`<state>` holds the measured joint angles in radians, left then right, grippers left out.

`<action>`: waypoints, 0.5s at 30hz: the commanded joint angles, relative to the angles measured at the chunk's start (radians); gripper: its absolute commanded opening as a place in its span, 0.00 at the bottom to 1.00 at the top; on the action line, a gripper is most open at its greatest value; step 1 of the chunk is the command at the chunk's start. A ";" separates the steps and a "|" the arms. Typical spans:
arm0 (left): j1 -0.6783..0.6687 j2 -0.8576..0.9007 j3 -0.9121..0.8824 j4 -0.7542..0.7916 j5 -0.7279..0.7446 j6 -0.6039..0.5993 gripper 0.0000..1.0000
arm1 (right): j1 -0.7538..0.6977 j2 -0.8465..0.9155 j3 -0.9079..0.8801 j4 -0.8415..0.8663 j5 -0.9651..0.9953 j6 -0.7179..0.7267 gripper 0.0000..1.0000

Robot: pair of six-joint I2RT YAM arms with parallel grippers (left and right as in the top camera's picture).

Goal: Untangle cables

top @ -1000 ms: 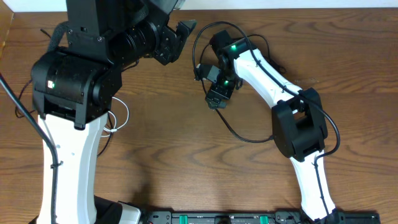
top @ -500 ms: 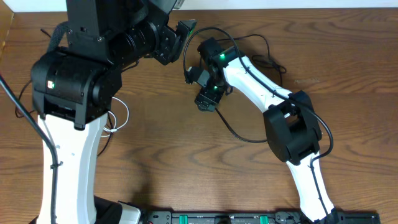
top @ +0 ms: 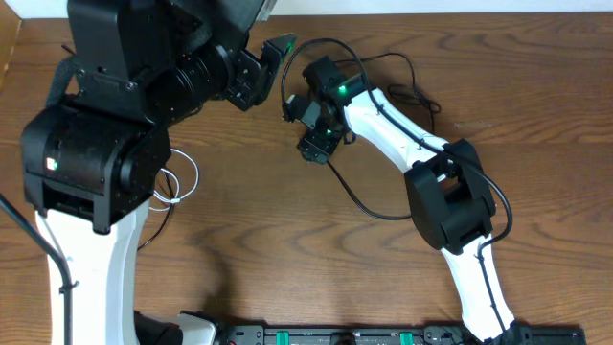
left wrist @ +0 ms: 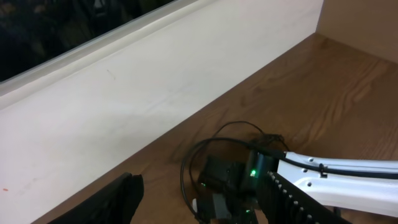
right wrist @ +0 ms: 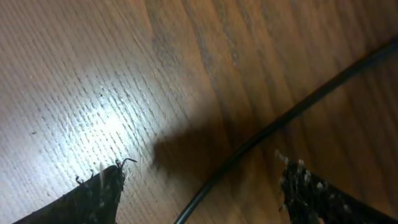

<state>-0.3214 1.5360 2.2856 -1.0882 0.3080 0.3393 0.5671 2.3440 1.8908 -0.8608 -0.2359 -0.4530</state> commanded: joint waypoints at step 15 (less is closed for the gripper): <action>0.002 -0.009 0.007 0.005 -0.007 -0.011 0.64 | 0.004 -0.032 -0.056 0.040 -0.002 0.030 0.27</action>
<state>-0.3214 1.5356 2.2856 -1.0882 0.3080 0.3370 0.5671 2.3383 1.8435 -0.8223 -0.2321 -0.4282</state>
